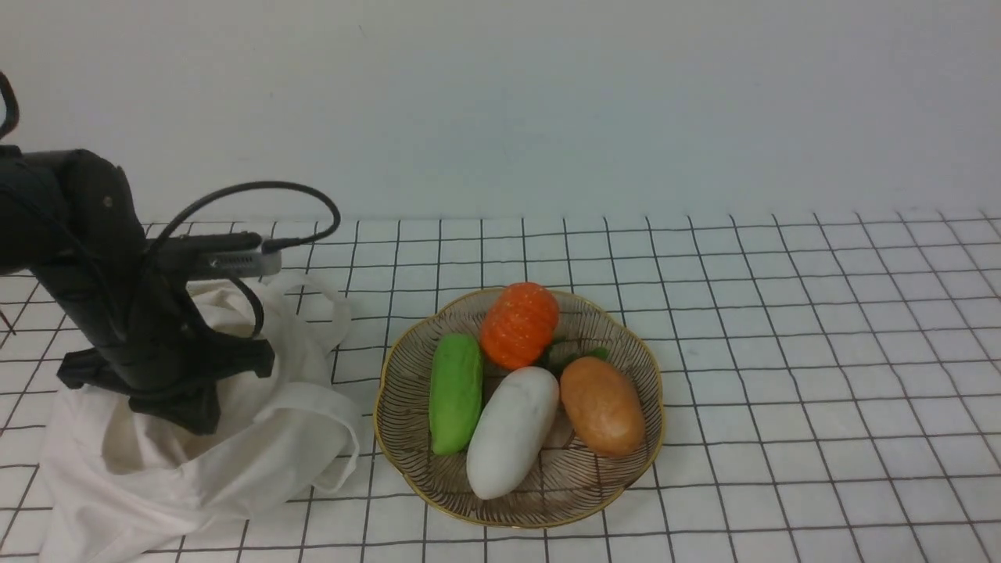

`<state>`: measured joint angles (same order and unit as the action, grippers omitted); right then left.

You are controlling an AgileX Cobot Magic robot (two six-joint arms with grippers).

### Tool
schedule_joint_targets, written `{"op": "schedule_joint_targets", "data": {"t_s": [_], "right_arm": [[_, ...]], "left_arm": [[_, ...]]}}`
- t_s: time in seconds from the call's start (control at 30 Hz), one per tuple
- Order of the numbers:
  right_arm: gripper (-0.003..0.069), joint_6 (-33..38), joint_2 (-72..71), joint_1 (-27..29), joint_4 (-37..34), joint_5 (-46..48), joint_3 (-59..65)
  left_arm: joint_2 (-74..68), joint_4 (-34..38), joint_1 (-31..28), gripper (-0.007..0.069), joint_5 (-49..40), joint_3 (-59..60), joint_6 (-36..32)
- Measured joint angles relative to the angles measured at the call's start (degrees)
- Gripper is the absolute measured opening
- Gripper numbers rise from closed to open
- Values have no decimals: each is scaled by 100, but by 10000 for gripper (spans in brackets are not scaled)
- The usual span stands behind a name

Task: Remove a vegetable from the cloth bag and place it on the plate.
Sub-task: Use the left arm to grab a white radish from the bag

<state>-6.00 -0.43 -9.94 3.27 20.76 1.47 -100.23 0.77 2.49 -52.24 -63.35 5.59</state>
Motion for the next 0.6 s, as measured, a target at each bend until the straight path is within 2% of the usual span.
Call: {"op": "schedule_joint_targets", "data": {"t_s": [0.2,0.43,0.6], "right_arm": [[-14,6,0,0,5,0,0],[-14,27,0,0,11,0,0],[-14,27,0,0,11,0,0]], "left_arm": [[-41,-453,-310,-8,232,378,692],[-41,-497,-1118,-8,278,395,779],[-41,-561,-1339,-8,521,402,785]]}}
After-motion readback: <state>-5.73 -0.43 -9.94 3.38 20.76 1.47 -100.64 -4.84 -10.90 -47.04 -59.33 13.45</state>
